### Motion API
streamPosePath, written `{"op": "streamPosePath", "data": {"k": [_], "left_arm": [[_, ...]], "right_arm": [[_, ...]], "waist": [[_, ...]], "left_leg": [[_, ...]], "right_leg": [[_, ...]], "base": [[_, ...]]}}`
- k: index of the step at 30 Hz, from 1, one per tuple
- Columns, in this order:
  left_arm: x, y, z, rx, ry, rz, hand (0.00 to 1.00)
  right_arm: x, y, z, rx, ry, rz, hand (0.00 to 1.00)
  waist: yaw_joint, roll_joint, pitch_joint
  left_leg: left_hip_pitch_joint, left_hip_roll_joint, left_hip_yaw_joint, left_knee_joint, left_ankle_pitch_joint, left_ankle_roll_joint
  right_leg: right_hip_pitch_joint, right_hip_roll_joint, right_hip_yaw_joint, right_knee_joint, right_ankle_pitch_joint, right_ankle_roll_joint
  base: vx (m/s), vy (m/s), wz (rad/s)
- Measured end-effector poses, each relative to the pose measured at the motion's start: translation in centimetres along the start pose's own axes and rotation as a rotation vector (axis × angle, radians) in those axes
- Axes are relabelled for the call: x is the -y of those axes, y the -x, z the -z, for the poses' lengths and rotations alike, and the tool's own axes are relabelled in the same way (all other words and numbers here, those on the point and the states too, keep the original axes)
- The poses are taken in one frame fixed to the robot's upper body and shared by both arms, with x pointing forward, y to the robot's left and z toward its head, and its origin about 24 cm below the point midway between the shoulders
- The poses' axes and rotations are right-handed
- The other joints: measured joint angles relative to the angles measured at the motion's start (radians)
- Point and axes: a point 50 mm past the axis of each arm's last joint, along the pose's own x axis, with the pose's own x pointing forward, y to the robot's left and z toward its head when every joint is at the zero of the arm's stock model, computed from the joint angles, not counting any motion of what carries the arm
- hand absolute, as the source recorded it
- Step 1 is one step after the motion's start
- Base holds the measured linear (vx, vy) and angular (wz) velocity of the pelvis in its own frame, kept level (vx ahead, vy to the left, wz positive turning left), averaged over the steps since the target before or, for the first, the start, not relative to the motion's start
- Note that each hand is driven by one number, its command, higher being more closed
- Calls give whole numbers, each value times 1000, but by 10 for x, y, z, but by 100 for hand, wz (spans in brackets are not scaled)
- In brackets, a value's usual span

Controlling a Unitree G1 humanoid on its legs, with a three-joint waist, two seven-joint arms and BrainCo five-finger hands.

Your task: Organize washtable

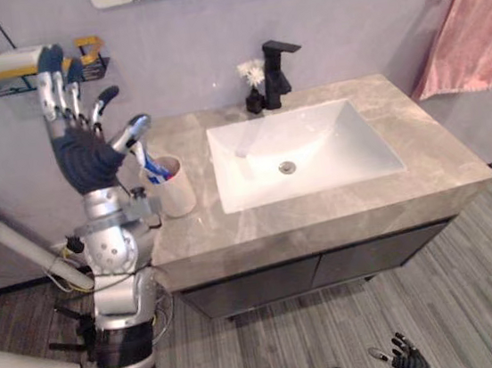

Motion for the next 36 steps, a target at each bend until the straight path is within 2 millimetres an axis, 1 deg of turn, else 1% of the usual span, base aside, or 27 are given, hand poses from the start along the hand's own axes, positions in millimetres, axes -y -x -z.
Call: {"op": "streamPosePath", "data": {"k": [1, 5, 9, 11, 12, 14, 15, 18, 20, 26, 30, 33, 35, 36], "left_arm": [[0, 6, -3, 2, 13, -8, 0], [-2, 28, -6, -36, 59, -13, 0], [4, 54, 4, -150, 109, -5, 0], [8, 62, 8, -190, 141, 3, 0], [11, 68, 11, -219, 162, 11, 100], [16, 74, 15, -263, 193, 18, 100], [18, 79, 21, -295, 201, 32, 100], [21, 94, 44, -428, 199, 55, 100], [23, 102, 55, -497, 195, 60, 100], [25, 117, 73, -610, 189, 81, 100], [20, 126, 83, -667, 166, 71, 100], [13, 132, 90, -705, 138, 44, 100], [7, 134, 93, -720, 118, 15, 100], [0, 134, 94, -724, 98, -13, 100]], "right_arm": [[1, 1, 2, -7, 0, 2, 0], [0, 1, 2, -6, -1, 1, 0], [-3, 1, 4, -10, -8, -4, 0], [-4, 2, 5, -12, -11, -5, 0], [-3, 2, 6, -14, -11, -4, 0], [-3, 3, 7, -17, -11, -2, 0], [-3, 3, 7, -18, -11, -2, 0], [-4, 2, 5, -13, -10, -4, 0], [-4, 2, 5, -12, -9, -5, 0], [-9, 1, 4, -10, 3, -22, 0], [-9, 1, 4, -9, 3, -21, 0], [-8, 1, 3, -8, 2, -6, 0], [-8, 1, 3, -7, 2, -5, 0], [-9, 1, 3, -6, 1, -6, 0]], "waist": [[8, 2, 1], [12, 5, 2], [14, 5, 2], [14, 5, 2], [14, 6, 2], [13, 5, 2], [14, 5, 2], [14, 5, 3], [13, 4, 2], [9, -2, 4], [9, -9, 4], [8, -19, 5], [7, -20, 5], [6, -22, 6]], "left_leg": [[-1, -1, -2, 0, 0, 0], [-1, -3, -6, 0, 0, 0], [-2, -4, -8, 0, 0, 0], [-5, -4, -9, 0, 0, 0], [-7, -3, -11, 0, 0, 0], [-7, -3, -18, 0, 0, 1], [1, -3, -18, 0, 1, 1], [1, -1, -18, 0, 2, 3], [2, -1, -18, 0, 2, 3], [2, 0, -11, -1, 2, 3], [2, 1, -9, -1, 2, 3], [2, 2, -6, -1, 2, 2], [2, 2, -5, -1, 2, 2], [1, 3, -3, -1, 1, 2]], "right_leg": [[0, -1, -1, 0, 0, 0], [1, -3, -3, 1, -1, 1], [1, -4, -5, 3, -2, 3], [1, -5, -6, 6, -4, 5], [0, -6, -7, 14, -10, 6], [0, -7, -15, 23, -16, 5], [0, -6, -25, 25, -18, 2], [-1, -4, -26, 26, -19, 0], [-1, -4, -27, 26, -19, -1], [-4, -3, -26, 23, -19, -1], [-5, -2, -26, 17, -19, -1], [-5, -1, -26, 15, -19, -1], [-5, -1, -26, 14, -19, -1], [-5, 0, -25, 12, -18, -1]], "base": [[0, 0, 0], [-8, -6, 1], [-8, -6, 0], [-24, -13, 1], [-44, -25, 7], [-24, -33, 9], [2, -34, 4], [0, 0, 0], [0, 0, 0], [0, 0, 0], [0, 0, 0], [0, 0, 0], [0, 0, 0], [0, 0, 0]]}}
